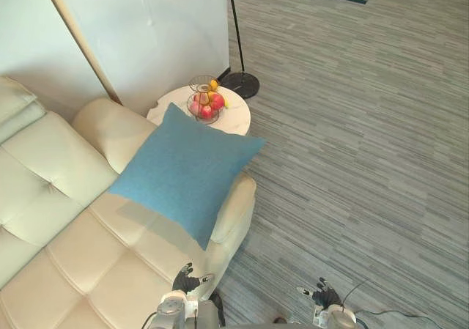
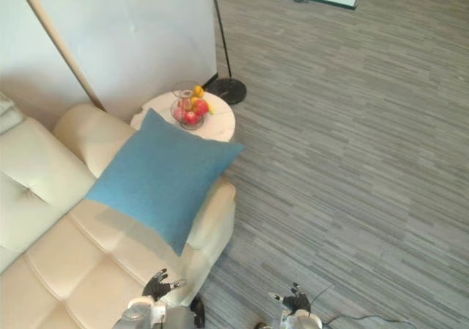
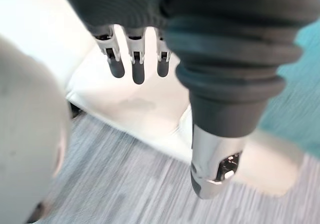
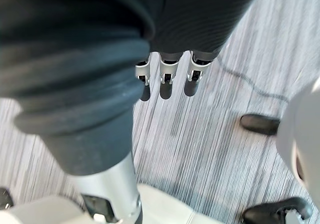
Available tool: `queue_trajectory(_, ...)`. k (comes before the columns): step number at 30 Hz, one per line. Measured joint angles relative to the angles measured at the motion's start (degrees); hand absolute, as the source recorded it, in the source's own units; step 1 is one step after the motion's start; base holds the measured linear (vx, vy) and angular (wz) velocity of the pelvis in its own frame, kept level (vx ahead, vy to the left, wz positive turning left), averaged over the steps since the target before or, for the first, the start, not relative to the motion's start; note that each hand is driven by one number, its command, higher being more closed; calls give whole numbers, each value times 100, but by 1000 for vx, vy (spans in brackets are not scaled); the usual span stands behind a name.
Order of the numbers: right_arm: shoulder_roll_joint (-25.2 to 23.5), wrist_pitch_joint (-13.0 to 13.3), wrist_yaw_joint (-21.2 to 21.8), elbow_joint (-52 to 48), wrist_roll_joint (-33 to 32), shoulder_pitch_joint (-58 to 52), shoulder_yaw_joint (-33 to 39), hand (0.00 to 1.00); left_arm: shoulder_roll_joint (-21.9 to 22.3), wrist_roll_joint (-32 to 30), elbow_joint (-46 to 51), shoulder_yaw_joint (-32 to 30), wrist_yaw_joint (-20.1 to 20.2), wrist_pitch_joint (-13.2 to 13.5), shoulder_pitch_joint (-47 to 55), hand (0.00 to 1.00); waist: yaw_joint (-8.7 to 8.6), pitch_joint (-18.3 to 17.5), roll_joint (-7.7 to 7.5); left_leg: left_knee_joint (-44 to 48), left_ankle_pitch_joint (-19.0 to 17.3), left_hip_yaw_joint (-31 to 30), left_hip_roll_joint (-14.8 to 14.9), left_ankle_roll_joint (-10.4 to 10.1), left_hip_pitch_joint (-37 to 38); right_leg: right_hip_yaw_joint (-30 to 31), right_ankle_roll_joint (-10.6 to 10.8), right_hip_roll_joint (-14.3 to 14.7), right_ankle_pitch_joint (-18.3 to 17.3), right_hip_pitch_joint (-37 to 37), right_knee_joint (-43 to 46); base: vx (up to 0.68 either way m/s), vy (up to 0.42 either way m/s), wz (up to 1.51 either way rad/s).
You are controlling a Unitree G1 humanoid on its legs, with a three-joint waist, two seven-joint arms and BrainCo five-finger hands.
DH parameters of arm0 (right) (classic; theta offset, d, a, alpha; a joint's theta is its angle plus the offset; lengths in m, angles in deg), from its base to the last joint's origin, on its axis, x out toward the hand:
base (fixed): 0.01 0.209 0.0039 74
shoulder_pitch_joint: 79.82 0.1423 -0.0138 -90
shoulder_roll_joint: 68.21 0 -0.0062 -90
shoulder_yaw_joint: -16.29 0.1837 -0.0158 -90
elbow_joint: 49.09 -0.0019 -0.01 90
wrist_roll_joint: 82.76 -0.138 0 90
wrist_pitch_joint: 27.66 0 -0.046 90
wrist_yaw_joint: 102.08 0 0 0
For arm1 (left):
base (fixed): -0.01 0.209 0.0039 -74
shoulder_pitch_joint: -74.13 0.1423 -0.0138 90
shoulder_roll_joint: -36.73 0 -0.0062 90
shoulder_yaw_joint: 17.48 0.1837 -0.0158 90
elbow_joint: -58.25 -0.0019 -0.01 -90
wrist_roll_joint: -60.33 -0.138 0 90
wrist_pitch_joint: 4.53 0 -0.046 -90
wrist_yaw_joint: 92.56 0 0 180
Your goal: Pick up cushions and gather them together orderly.
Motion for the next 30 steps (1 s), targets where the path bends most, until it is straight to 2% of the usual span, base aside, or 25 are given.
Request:
queue_trajectory(1, 23, 10, 11, -21, 10, 9, -26, 0, -11, 0, 7, 20, 8, 11, 36, 0, -33, -31, 29, 17, 0, -117, -27, 16, 131, 123, 16, -166, -5, -229, 778, 69, 69, 66)
queue_trajectory(2, -26, 10, 18, -31, 5, -7, -40, 0, -75, -1, 4, 34, 11, 1, 75, 0, -73, -62, -55, 28, -34, -204, -74, 42, 215, 329, 61, -280, -85, -383, 1264, 108, 6, 82)
queue_trajectory(4, -84, 11, 32, -34, 5, 3, -195, 0, -231, 3, 6, 26, 1, 1, 122, 0, -124, -106, -252, 58, -41, -494, -115, 44, 199, 394, -77, -313, -259, -488, 1129, 148, -80, 82)
queue_trajectory(5, -84, 11, 35, -33, 1, 4, -200, 0, -255, 5, 5, 1, -2, -2, 100, 0, -126, -98, -255, 116, -41, -620, -92, 17, 174, 386, -148, -293, -319, -536, 858, 170, -139, 66)
queue_trajectory(6, -66, 13, 34, -33, -1, 22, -194, 0, -239, 4, 3, 3, -5, -13, 107, 0, -135, -56, -185, 150, -66, -779, -24, -32, 169, 483, -133, -237, -363, -567, 543, 150, -165, 66)
queue_trajectory(8, -11, 23, 41, -96, -11, 18, -191, 0, -185, 4, 4, 10, -6, -12, 120, 0, -169, 7, -31, 209, -150, -1135, 158, -202, 152, 1130, -111, 21, -338, -639, -42, 127, -246, 74)
queue_trajectory(9, -10, 23, 37, -97, -30, 7, -187, 0, -190, 4, 4, 9, -7, -11, 117, 0, -183, -7, -34, 218, -199, -1372, 197, -296, 99, 1632, -100, 118, -296, -718, -262, 102, -346, 101)
queue_trajectory(11, -65, 2, 39, -63, -93, -30, -189, 0, -228, 4, 1, 12, -29, -5, 60, 0, -259, -54, -199, 289, -260, -1981, 226, -574, -155, 2957, -2, 308, -63, -920, -665, 100, -455, 133)
queue_trajectory(12, -76, 5, 47, -26, -106, -54, -188, 0, -254, 4, -28, 5, -36, -4, 45, 0, -286, -77, -306, 381, -297, -2239, 195, -746, -263, 3192, 191, 337, 32, -894, -750, 107, -504, 128)
queue_trajectory(13, 14, 3, 26, 10, -117, -52, -154, 0, -158, 5, -112, 8, -46, 4, -3, 0, -278, -151, -78, 356, -255, -2641, 378, -796, -324, 2881, -7, 565, -86, -915, -542, 152, -452, 105)
queue_trajectory(14, 134, 1, 26, 67, -111, -45, -161, 0, -86, 5, -127, 12, -37, 12, 27, 0, -259, -146, 22, 242, -206, -2912, 523, -845, -307, 2637, -131, 674, -238, -934, -382, 174, -491, 121)
queue_trajectory(15, 241, 0, 24, 72, -99, -14, -172, 0, 4, 5, -227, 0, -41, 10, 49, 0, -282, -192, 147, 28, 112, -3154, 640, -1059, -303, 2297, -282, 746, -412, -880, -184, 162, -433, 98)
queue_trajectory(16, 251, -2, 23, 77, -98, -26, -172, 0, 19, 5, -220, 2, -41, 14, 53, 0, -285, -201, 156, -37, 204, -3186, 666, -1058, -302, 2212, -313, 757, -436, -874, -147, 93, -347, 111)
queue_trajectory(17, 236, 0, 30, 76, -95, -54, -174, 0, 33, 6, -209, 1, -43, 23, 60, 0, -287, -203, 185, -161, 465, -3198, 734, -1054, -340, 1948, -372, 774, -468, -783, -160, 72, -304, 82)
queue_trajectory(18, 204, 3, 32, 74, -95, -43, -170, 0, 32, 7, -213, 5, -43, 22, 60, 0, -312, -213, 183, -244, 659, -3120, 777, -1009, -413, 1740, -398, 762, -453, -732, -216, 46, -196, 101)
queue_trajectory(19, 185, 3, 33, 74, -95, -36, -163, 0, 38, 4, -213, 19, -37, 23, 39, 0, -347, -210, 157, -335, 838, -2859, 847, -869, -454, 1526, -465, 731, -413, -665, -336, 21, -205, 101)
queue_trajectory(21, 161, 5, 29, 72, -96, -7, -164, 0, 43, 0, -210, 71, -14, 24, -41, 0, -351, -212, 150, 134, 715, -1522, 929, -582, -771, 1073, -617, 699, -322, -537, -621, 14, -151, 100)
queue_trajectory(24, 159, 3, 25, 71, -105, -33, -165, 0, 28, -1, -211, 190, -3, 24, -18, 0, -441, -207, 138, 34, 696, -373, 891, -532, -741, 641, -634, 617, -310, -357, -731, 16, -52, 85)
queue_trajectory(26, 147, -1, 30, 67, -106, -96, -174, 0, -30, -12, -210, 249, 2, 24, 3, 0, -424, -247, 77, -341, 912, -257, 743, -533, -554, 551, -582, 511, -293, -251, -872, -32, 61, 41)
queue_trajectory(30, 7, 0, 41, 47, -106, -175, -177, 0, -126, -124, -232, 249, 67, 9, 88, 0, -448, -358, -43, -1202, 1408, -256, 417, -418, -290, 344, -342, 360, -168, -82, -1279, -21, 87, 33)
